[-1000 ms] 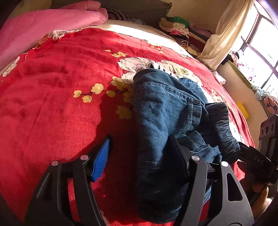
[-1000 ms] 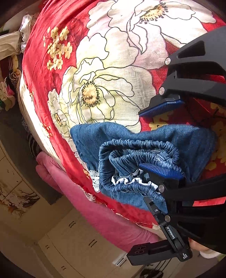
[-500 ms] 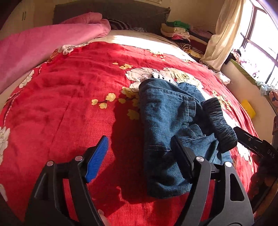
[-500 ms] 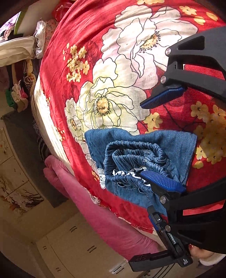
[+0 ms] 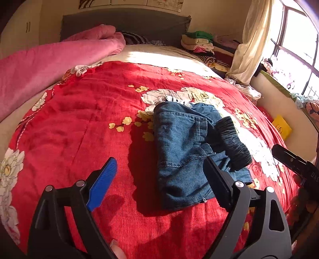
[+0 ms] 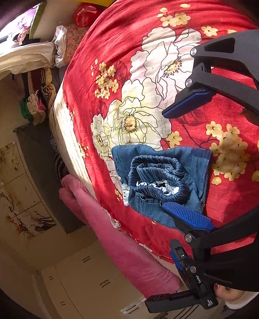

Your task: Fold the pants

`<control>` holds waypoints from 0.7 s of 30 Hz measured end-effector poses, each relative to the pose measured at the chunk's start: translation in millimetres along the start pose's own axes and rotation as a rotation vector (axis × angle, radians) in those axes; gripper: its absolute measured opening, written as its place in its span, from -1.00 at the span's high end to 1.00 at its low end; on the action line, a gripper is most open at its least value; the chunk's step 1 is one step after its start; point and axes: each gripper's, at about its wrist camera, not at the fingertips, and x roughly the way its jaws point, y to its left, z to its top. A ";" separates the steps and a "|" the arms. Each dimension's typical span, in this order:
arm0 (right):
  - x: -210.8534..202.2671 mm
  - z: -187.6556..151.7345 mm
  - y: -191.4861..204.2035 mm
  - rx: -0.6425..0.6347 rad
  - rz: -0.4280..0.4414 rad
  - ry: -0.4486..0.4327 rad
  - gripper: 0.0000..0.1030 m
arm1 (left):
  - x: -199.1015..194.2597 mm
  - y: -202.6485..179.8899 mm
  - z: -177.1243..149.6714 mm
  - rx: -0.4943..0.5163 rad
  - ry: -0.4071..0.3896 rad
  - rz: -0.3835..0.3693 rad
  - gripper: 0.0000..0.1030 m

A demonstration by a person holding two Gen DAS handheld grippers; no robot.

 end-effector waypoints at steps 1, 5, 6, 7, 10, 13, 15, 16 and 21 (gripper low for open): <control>-2.9 -0.5 1.6 -0.005 0.000 -0.003 -0.69 | -2.5 -0.7 -0.2 0.001 -0.004 0.000 -0.59; -13.3 -2.4 8.7 -0.031 -0.005 -0.016 -0.75 | -11.6 -2.3 -1.2 0.006 -0.015 0.003 -0.71; -15.9 -3.0 10.1 -0.037 -0.006 -0.020 -0.77 | -13.8 -2.6 -1.9 0.007 -0.015 0.002 -0.73; -18.8 -3.8 12.1 -0.043 -0.008 -0.024 -0.78 | -16.6 -3.6 -2.9 0.010 -0.017 0.002 -0.76; -28.0 -6.1 17.3 -0.069 -0.016 -0.036 -0.81 | -22.5 -4.5 -5.7 0.014 -0.021 0.005 -0.81; -36.8 -9.3 23.0 -0.098 -0.030 -0.046 -0.83 | -29.0 -5.9 -11.1 0.020 -0.019 0.009 -0.81; -42.4 -11.7 26.3 -0.115 -0.040 -0.052 -0.86 | -33.3 -6.6 -14.8 0.023 -0.019 0.012 -0.81; -45.4 -13.3 28.1 -0.122 -0.044 -0.057 -0.86 | -35.5 -7.0 -16.9 0.024 -0.019 0.015 -0.81; -59.9 -22.5 35.8 -0.154 -0.055 -0.066 -0.90 | -47.7 -7.2 -29.4 0.030 -0.015 0.024 -0.81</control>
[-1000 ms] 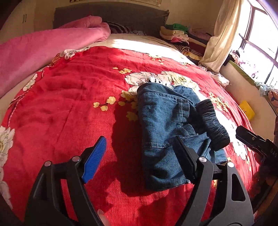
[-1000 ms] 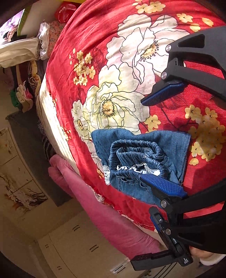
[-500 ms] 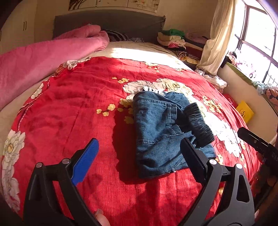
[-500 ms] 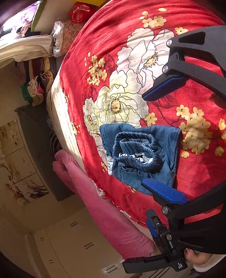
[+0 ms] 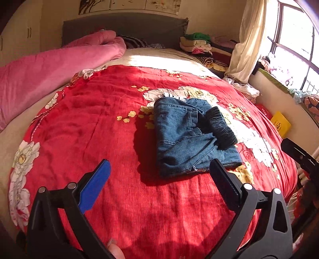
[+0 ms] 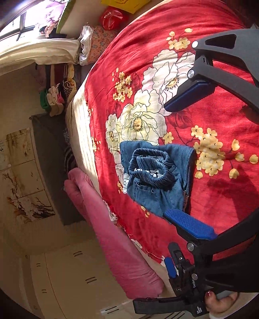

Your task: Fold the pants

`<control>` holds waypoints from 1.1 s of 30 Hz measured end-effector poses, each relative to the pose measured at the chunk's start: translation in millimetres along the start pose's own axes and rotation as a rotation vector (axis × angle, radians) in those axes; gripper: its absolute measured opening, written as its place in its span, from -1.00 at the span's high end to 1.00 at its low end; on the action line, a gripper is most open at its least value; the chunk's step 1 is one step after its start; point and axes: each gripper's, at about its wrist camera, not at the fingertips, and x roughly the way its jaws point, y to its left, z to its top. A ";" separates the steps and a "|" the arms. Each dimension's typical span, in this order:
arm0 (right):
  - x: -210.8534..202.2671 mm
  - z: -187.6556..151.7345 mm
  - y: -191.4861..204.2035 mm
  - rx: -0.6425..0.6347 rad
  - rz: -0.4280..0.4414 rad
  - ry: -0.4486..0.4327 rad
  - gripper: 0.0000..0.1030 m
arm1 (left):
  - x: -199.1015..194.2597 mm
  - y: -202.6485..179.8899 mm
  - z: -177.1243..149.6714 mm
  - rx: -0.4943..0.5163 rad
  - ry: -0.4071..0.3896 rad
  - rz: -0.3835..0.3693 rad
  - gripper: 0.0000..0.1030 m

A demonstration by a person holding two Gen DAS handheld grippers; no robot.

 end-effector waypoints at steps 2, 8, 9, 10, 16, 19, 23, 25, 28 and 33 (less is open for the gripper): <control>-5.4 -5.1 2.0 -0.008 -0.004 0.003 -0.90 | -4.5 -0.3 -5.6 0.006 0.004 0.004 -0.81; -18.6 -23.6 2.2 -0.013 -0.027 0.023 -0.91 | -16.5 -2.5 -31.2 0.015 0.024 0.011 -0.81; -19.9 -26.5 2.0 -0.011 -0.026 0.025 -0.91 | -17.9 -2.7 -35.6 0.010 0.028 0.012 -0.81; -20.7 -29.7 1.7 -0.009 -0.027 0.031 -0.90 | -19.7 -3.2 -39.8 0.005 0.034 0.006 -0.81; -28.0 -48.0 -0.6 -0.002 -0.041 0.051 -0.91 | -26.0 -5.6 -58.5 0.011 0.051 0.011 -0.81; -29.5 -57.4 -1.2 0.005 -0.045 0.070 -0.91 | -25.9 -7.6 -66.9 0.010 0.063 0.013 -0.81; -32.8 -69.6 1.9 -0.006 -0.047 0.091 -0.91 | -26.5 -14.3 -78.3 0.030 0.077 0.010 -0.81; -33.6 -74.3 2.4 -0.002 -0.055 0.102 -0.91 | -27.5 -16.0 -82.7 0.025 0.076 0.015 -0.81; -34.6 -80.6 3.2 0.006 -0.050 0.114 -0.91 | -26.9 -19.9 -87.8 0.031 0.083 0.013 -0.81; -36.4 -83.5 5.3 0.000 -0.056 0.120 -0.91 | -27.9 -20.3 -91.1 0.027 0.082 0.019 -0.81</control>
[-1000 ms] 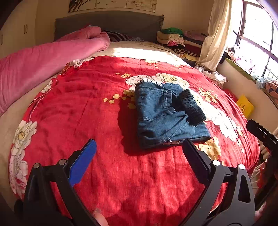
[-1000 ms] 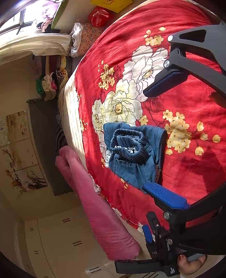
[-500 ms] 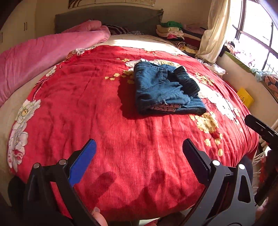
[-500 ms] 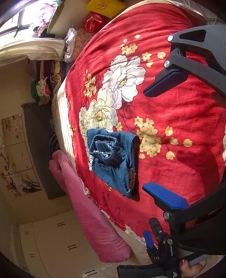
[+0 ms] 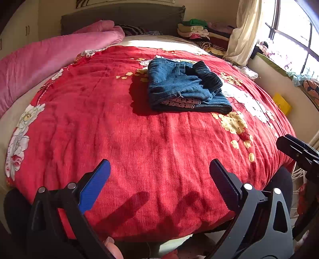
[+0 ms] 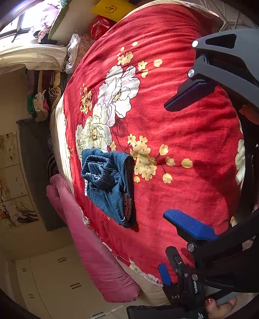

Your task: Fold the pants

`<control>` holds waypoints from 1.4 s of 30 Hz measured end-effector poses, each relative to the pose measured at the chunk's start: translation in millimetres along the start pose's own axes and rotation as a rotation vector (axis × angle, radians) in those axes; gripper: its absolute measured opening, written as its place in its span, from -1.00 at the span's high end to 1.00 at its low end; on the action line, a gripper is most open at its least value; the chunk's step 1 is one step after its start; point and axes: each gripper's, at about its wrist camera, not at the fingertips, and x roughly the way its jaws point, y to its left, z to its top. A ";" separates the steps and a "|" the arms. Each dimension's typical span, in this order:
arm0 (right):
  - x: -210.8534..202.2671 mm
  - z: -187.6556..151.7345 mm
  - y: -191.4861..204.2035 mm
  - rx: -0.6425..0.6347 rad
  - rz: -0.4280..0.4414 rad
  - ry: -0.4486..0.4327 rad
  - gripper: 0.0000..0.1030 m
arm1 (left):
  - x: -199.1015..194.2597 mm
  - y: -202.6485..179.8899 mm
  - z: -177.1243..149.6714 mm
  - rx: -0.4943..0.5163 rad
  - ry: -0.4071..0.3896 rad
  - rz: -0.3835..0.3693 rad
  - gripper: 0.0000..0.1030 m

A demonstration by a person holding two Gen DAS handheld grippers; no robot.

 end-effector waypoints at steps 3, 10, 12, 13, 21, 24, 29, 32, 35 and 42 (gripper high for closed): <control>-1.1 0.2 0.9 -0.008 -0.003 -0.002 -0.91 | -0.7 1.6 -0.4 -0.004 -0.003 0.004 -0.81; -1.7 -0.2 1.6 -0.007 -0.002 0.002 -0.91 | -2.4 2.6 0.3 -0.009 -0.005 0.003 -0.81; -1.7 -0.1 1.9 -0.009 -0.001 0.001 -0.91 | -2.4 3.2 0.7 -0.013 -0.006 0.003 -0.81; -1.7 -0.4 2.2 -0.010 -0.003 0.001 -0.91 | -2.4 3.9 1.0 -0.015 -0.007 0.003 -0.81; -1.1 -1.2 3.2 -0.013 -0.003 0.005 -0.91 | -4.0 4.6 1.8 -0.015 -0.014 0.010 -0.81; -0.9 -1.2 3.1 -0.011 -0.004 0.006 -0.91 | -4.3 5.0 2.3 -0.017 -0.016 0.013 -0.81; -0.9 -1.7 3.8 -0.008 -0.005 0.007 -0.91 | -4.8 5.7 2.7 -0.020 -0.019 0.018 -0.81; -1.0 -1.8 4.0 -0.008 -0.005 0.007 -0.91 | -4.7 6.1 2.0 -0.022 -0.020 0.020 -0.81; -1.5 -2.4 4.8 -0.010 -0.007 0.007 -0.91 | -5.2 6.6 1.5 -0.024 -0.021 0.021 -0.81; -0.8 -1.6 5.5 -0.014 -0.007 0.010 -0.91 | -5.0 9.0 1.4 -0.038 -0.015 0.021 -0.81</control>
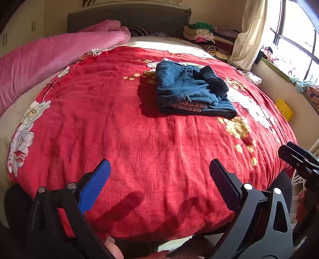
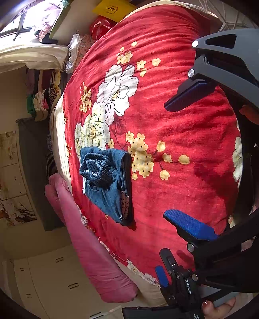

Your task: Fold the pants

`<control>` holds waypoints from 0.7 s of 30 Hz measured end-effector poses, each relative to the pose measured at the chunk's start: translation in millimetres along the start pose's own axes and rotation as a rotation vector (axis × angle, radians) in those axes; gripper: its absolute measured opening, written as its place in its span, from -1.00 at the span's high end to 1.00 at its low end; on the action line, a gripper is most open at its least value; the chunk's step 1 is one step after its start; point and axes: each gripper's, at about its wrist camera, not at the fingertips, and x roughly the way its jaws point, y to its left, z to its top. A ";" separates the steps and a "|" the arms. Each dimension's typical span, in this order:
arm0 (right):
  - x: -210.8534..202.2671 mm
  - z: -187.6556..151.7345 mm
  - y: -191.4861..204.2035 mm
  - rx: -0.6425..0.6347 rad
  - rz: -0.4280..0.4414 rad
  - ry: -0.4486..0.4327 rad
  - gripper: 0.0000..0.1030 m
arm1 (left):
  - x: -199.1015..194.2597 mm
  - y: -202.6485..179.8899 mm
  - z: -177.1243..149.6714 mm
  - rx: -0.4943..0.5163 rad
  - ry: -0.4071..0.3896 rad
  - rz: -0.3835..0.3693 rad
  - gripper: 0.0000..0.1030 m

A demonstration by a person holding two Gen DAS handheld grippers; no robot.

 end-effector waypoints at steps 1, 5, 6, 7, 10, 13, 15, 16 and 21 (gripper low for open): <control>-0.1 0.0 0.0 0.000 -0.002 0.001 -0.91 | 0.2 0.0 0.0 0.001 -0.001 0.003 -0.81; 0.3 0.4 -0.7 0.002 -0.005 0.003 -0.91 | 0.0 1.5 -0.2 -0.003 -0.001 0.009 -0.81; 0.4 0.3 -1.2 0.004 -0.004 0.004 -0.91 | 0.0 1.3 -0.3 -0.002 -0.003 0.012 -0.81; 0.4 0.3 -1.4 0.005 -0.004 0.005 -0.91 | 0.2 1.5 -0.3 0.000 -0.002 0.015 -0.81; 0.3 0.4 -1.5 0.004 -0.005 0.006 -0.91 | -0.3 1.4 -0.1 0.002 -0.007 0.018 -0.81; -0.9 0.5 -1.9 0.004 -0.006 0.002 -0.91 | -0.3 1.4 -0.2 0.002 -0.007 0.018 -0.81; -1.3 0.6 -2.2 0.003 -0.011 0.003 -0.91 | -0.3 1.2 -0.2 0.004 -0.008 0.018 -0.81; -1.4 0.8 -2.5 0.004 -0.012 0.004 -0.91 | -0.4 0.9 -0.4 0.007 -0.009 0.018 -0.81; -2.0 2.1 -1.9 -0.001 -0.020 0.004 -0.91 | 0.7 -1.4 -0.6 0.027 -0.010 0.032 -0.81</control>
